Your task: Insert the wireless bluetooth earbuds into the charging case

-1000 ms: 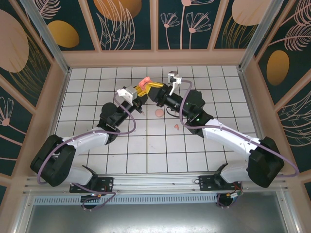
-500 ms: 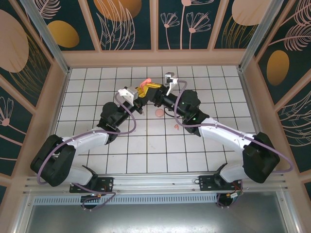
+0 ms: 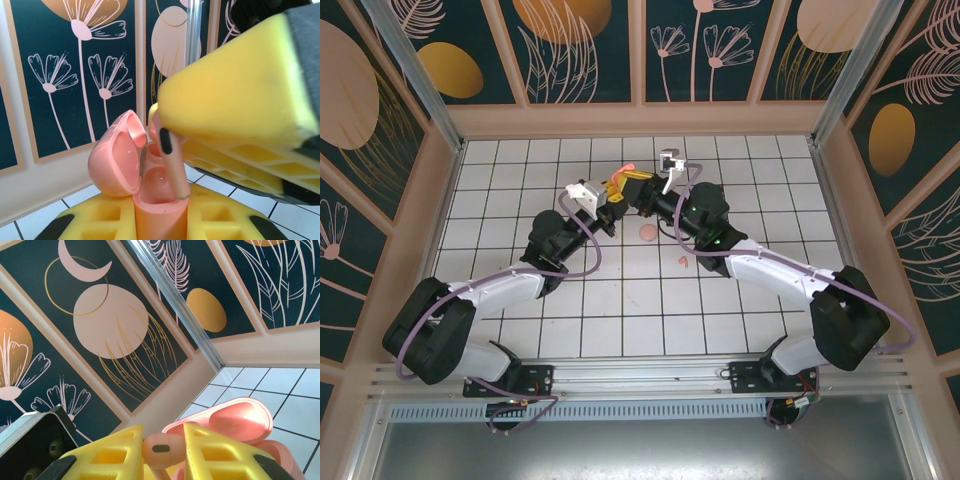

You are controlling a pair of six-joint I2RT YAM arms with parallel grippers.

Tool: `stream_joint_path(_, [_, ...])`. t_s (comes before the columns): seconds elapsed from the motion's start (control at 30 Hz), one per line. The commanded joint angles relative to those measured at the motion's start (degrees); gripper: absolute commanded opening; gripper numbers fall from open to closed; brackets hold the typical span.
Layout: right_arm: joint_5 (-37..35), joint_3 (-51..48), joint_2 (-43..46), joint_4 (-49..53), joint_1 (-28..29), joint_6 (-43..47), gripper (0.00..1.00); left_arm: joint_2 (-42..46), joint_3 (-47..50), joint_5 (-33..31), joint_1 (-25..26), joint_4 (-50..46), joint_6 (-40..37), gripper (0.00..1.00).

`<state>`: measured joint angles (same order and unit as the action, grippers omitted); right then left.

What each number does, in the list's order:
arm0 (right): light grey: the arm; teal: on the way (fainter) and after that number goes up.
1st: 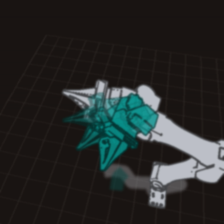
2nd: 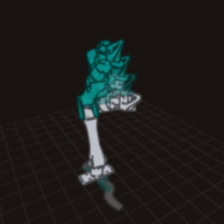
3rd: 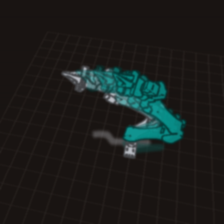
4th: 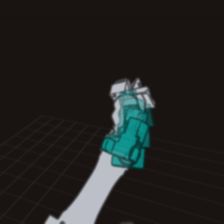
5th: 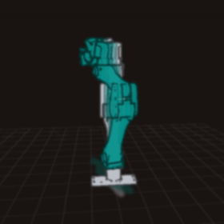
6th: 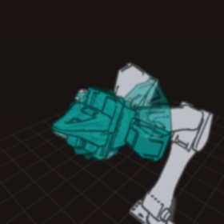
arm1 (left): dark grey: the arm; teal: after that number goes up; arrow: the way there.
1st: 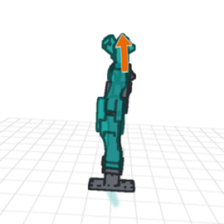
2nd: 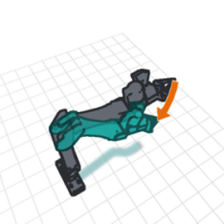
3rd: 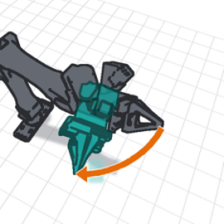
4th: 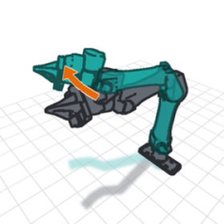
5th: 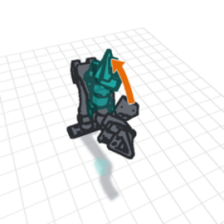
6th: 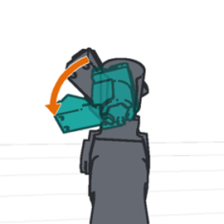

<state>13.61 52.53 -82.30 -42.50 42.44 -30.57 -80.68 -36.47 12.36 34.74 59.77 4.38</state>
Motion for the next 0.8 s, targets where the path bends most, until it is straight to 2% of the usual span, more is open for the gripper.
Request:
stream_joint_path(0.0, [0.54, -0.11, -0.78, -4.09, -0.60, -0.90, 0.23, 0.95, -2.12, 1.44, 0.55, 1.01, 0.40, 0.00])
stream_joint_path(0.77, [0.64, -4.18, -1.53, -5.96, -0.73, 0.31, 0.21, 1.39, -4.75, 1.29, 1.37, 0.43, 1.64, 0.00])
